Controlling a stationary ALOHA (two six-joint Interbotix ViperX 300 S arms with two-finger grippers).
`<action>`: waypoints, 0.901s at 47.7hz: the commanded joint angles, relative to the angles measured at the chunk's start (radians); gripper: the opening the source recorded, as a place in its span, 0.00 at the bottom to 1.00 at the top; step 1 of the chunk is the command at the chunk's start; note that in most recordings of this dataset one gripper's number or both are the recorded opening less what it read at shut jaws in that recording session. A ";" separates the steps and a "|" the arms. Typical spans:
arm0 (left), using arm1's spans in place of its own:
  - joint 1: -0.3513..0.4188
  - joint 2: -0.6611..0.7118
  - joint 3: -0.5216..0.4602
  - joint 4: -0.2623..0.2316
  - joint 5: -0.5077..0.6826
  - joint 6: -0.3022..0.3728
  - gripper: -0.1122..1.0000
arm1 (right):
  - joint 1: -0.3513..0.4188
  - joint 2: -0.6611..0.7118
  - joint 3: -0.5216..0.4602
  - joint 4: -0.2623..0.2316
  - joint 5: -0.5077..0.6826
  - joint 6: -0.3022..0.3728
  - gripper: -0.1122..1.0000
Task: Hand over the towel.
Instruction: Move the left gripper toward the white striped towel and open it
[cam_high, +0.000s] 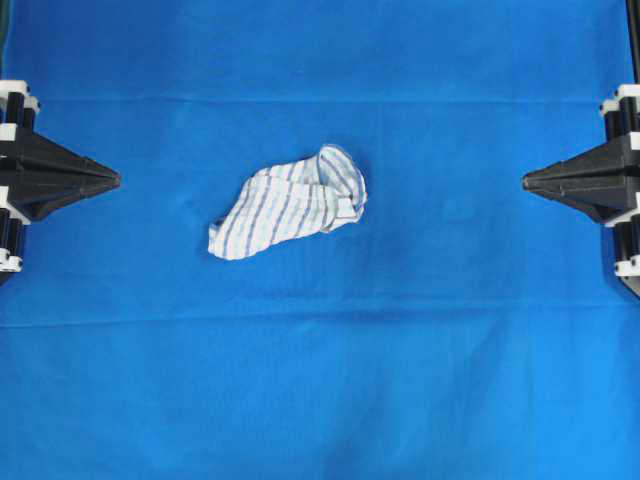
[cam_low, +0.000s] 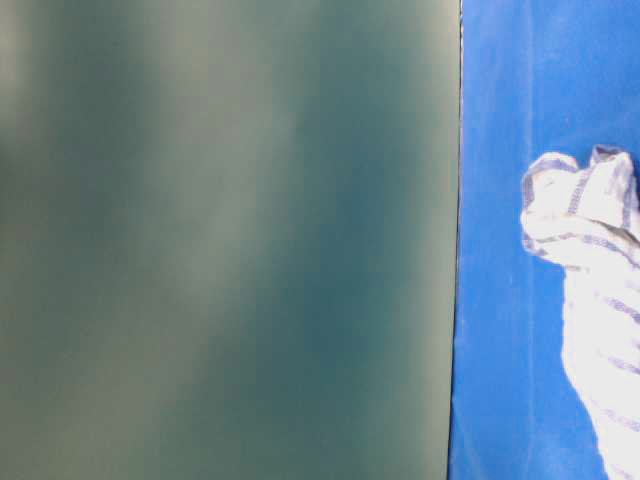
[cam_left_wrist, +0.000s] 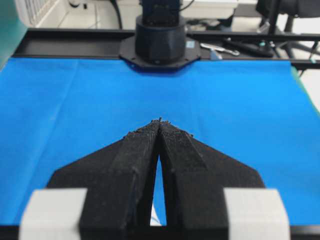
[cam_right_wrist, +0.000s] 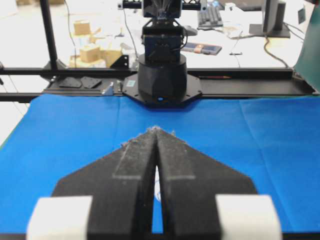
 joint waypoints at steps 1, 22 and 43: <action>0.006 0.000 -0.025 -0.015 -0.017 0.012 0.10 | 0.006 0.011 -0.029 0.005 -0.006 0.006 0.10; 0.051 0.110 -0.046 -0.018 -0.052 0.008 0.10 | 0.006 0.011 -0.032 0.006 -0.008 0.008 0.10; 0.069 0.434 -0.138 -0.020 -0.021 -0.026 0.87 | 0.006 0.017 -0.031 0.005 -0.006 0.011 0.10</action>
